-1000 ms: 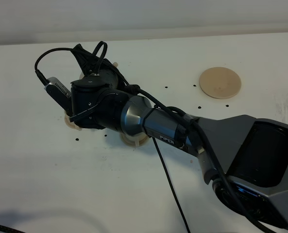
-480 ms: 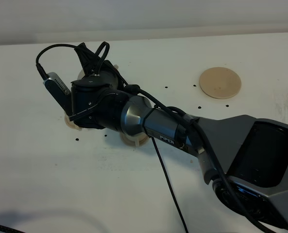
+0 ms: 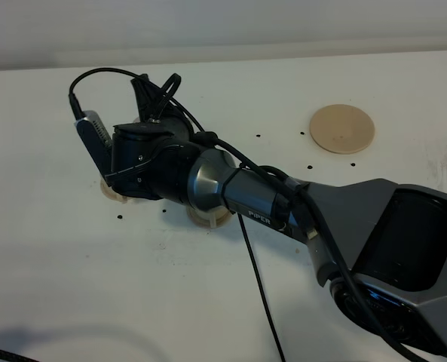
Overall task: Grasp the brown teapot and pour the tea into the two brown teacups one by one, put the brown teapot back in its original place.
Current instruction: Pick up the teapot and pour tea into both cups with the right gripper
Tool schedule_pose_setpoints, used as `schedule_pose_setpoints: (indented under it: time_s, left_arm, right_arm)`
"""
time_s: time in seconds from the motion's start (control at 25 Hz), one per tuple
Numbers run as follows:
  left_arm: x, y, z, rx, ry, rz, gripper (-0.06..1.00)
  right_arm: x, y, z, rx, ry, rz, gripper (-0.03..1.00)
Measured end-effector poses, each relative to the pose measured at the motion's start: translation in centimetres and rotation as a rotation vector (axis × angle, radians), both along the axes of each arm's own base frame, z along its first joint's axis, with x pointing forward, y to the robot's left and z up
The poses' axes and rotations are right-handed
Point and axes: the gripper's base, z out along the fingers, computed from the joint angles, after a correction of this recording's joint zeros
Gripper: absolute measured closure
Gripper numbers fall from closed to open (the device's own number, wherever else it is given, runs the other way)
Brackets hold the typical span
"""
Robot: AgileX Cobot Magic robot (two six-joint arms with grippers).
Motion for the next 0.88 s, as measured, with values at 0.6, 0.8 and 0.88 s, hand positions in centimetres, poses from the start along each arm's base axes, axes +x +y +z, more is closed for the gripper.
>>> schedule_pose_setpoints:
  time_s: [0.6,0.8,0.88]
  left_arm:
    - [0.0,0.0,0.0,0.000,0.000,0.000,0.46]
    - [0.0,0.0,0.0,0.000,0.000,0.000,0.46]
    - [0.0,0.0,0.0,0.000,0.000,0.000,0.46]
  right_arm:
    - [-1.1,0.0,-0.1,0.183,0.031,-0.224,0.88]
    - [-2.8,0.1,1.2,0.277,0.119,-0.337,0.88]
    - [-3.4,-0.1,2.1,0.325,0.179,-0.386,0.88]
